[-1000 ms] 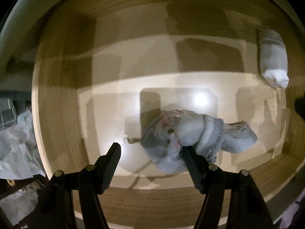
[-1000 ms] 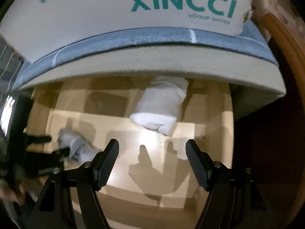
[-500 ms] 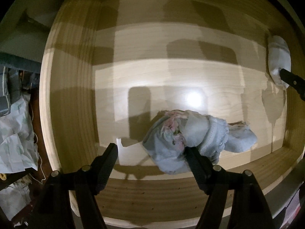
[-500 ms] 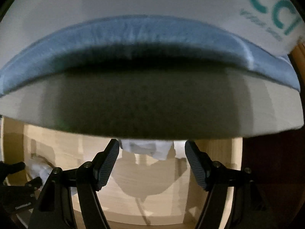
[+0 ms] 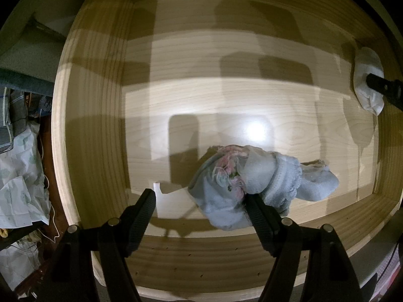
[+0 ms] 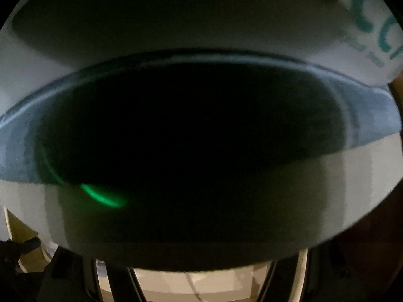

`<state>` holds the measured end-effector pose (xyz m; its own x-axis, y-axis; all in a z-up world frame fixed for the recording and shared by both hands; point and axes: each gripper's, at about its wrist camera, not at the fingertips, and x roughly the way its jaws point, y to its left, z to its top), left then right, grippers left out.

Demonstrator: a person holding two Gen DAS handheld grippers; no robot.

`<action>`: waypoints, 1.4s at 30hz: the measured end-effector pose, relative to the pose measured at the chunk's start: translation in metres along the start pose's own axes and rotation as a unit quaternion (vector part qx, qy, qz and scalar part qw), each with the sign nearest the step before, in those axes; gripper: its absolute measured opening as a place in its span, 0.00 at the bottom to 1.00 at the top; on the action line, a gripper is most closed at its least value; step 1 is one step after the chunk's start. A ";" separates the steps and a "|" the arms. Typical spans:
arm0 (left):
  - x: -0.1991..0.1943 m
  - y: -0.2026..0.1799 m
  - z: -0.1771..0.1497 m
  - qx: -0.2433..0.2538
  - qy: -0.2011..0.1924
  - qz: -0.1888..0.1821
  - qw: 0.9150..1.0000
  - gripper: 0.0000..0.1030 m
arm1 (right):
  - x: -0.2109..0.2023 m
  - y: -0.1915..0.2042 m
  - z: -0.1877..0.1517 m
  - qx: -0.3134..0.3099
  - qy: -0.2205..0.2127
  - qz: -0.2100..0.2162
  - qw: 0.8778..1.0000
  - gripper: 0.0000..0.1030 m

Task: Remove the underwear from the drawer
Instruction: 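Grasp the white sock with the right tool and lift it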

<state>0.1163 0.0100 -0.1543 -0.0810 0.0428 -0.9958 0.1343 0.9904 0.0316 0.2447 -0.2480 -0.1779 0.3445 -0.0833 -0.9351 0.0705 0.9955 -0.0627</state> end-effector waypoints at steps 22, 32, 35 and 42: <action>0.005 -0.001 -0.002 -0.001 0.000 0.000 1.000 0.74 | 0.033 0.005 -0.013 -0.054 0.068 0.014 0.996 0.44; 0.006 -0.001 -0.002 -0.001 0.000 0.000 1.000 0.74 | 0.044 0.006 -0.062 -0.142 0.148 0.027 0.978 0.44; 0.007 -0.001 -0.001 0.000 0.000 0.000 1.000 0.74 | 0.047 0.009 -0.077 -0.156 0.173 0.022 0.972 0.44; 0.007 -0.002 -0.001 0.001 0.000 0.000 1.000 0.75 | 0.063 -0.002 -0.075 -0.177 0.220 0.007 0.959 0.45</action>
<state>0.1141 0.0090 -0.1617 -0.0816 0.0433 -0.9957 0.1360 0.9902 0.0319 0.1961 -0.2523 -0.2624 -0.0911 -0.1200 -0.9886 -0.2813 0.9554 -0.0901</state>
